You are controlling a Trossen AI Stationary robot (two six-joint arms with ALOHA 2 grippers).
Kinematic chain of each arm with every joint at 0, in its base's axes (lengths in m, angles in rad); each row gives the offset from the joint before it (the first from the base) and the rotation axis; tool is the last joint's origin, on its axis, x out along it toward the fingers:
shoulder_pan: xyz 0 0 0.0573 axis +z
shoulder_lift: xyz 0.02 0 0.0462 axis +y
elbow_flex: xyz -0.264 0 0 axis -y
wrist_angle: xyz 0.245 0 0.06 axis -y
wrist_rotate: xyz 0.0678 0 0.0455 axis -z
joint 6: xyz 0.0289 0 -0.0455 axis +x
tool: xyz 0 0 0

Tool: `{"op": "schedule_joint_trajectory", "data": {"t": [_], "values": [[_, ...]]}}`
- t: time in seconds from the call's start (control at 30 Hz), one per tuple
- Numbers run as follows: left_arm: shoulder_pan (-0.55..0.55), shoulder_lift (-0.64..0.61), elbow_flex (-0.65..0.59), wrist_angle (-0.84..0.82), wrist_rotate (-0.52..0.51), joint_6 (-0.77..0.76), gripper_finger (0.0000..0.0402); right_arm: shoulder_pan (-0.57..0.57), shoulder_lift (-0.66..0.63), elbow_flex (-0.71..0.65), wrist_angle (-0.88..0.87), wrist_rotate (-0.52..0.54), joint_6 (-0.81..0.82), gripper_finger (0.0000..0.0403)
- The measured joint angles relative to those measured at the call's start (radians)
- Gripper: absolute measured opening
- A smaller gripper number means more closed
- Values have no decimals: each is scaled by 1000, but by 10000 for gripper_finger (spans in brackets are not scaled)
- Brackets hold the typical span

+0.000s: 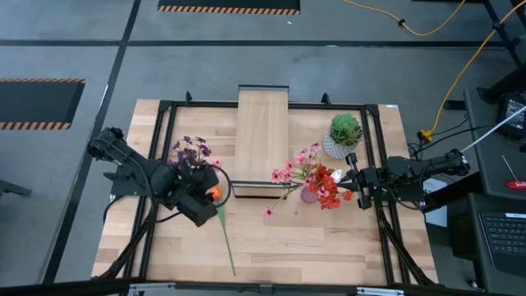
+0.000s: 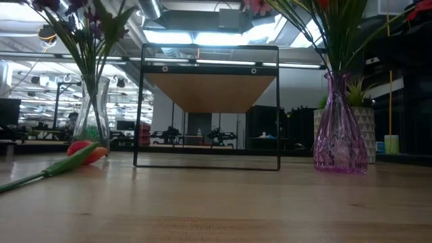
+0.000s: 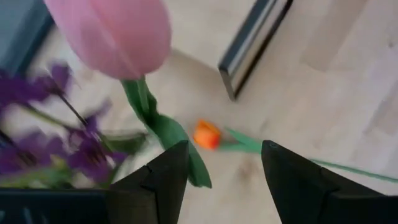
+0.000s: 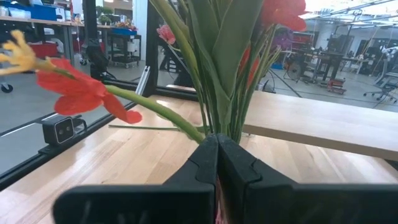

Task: Pick and place flowers into a vace then onto a shelf
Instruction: Put the orange tulip into the transparent vase

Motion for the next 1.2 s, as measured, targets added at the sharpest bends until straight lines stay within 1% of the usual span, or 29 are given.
{"op": "schedule_joint_trajectory", "data": {"t": [0.17,0.27,0.33,0.43,0.5,0.67,0.73,0.8,0.87,0.97,1.03,1.1,1.17,1.2], "values": [[-20,17,0,1,99,-81,196,0,0,0,0,0,2,10],[-37,18,-4,3,104,-124,196,0,0,0,0,0,2,10],[-49,18,-15,4,109,-180,196,0,0,0,0,0,12,10],[-75,18,-18,9,146,-266,196,0,0,0,-1,-3,28,10],[-95,22,-18,54,147,-313,196,0,0,0,-2,-9,28,10],[-114,24,-19,160,116,-301,196,0,0,0,-5,-26,24,10],[-121,24,-19,190,100,-353,195,0,0,0,-5,-26,24,10],[-128,32,-19,205,115,-392,189,0,0,0,-5,-26,20,10],[-130,57,-19,214,156,-405,175,0,0,0,-5,-26,11,10],[-125,117,-8,211,260,-418,139,0,0,0,-6,-26,2,10],[-121,168,14,213,362,-421,105,0,0,0,-6,-26,1,10],[-123,214,43,211,449,-460,66,0,0,0,-6,-25,-2,10],[-132,246,88,211,508,-517,24,0,0,0,-5,-25,-3,10],[-140,257,113,211,517,-546,13,0,0,0,-5,-24,-4,10]]}}
